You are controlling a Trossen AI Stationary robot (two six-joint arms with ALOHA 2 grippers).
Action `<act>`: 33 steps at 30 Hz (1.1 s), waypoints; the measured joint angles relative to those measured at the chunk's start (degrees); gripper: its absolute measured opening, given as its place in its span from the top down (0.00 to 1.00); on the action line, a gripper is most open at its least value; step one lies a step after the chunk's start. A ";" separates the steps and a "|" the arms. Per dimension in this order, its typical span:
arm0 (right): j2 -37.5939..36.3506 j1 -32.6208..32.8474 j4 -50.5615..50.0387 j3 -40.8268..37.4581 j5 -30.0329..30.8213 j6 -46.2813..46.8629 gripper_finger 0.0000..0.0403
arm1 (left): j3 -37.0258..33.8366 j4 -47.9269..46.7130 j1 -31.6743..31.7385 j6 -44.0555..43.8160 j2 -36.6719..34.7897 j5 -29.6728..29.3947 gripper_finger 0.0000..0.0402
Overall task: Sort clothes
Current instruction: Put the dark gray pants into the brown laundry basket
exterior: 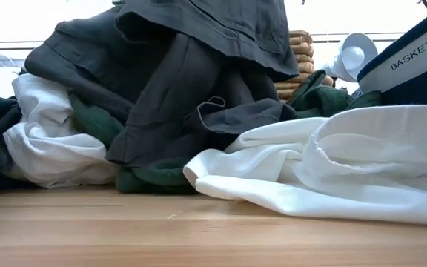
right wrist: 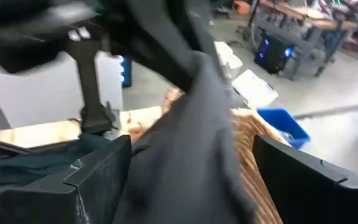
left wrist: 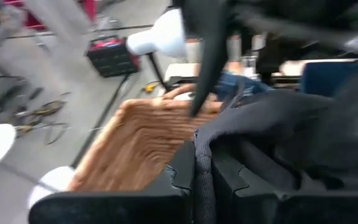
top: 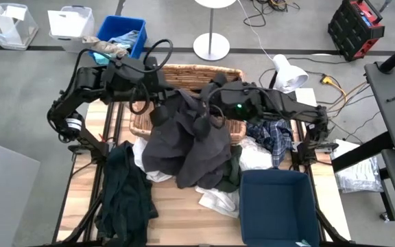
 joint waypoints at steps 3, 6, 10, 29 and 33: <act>0.86 -1.08 -0.58 -0.02 -0.04 -0.33 0.21 | -0.02 0.59 0.00 0.08 -0.01 4.89 0.99; 1.18 -2.11 -0.91 -0.02 -2.17 -1.49 0.27 | -0.02 0.65 -0.02 0.55 -0.15 7.45 0.99; 1.95 -2.77 -1.01 -0.02 -5.20 -2.93 0.46 | -0.02 0.73 -0.02 0.60 -0.19 7.45 0.95; -3.22 -2.71 -0.61 -0.09 -5.31 -7.78 0.97 | -0.02 -2.79 0.00 2.42 -7.64 9.13 0.45; -5.39 -2.73 1.37 -0.09 -2.87 -9.53 0.97 | -0.02 -5.87 -0.01 2.37 -10.36 17.06 0.42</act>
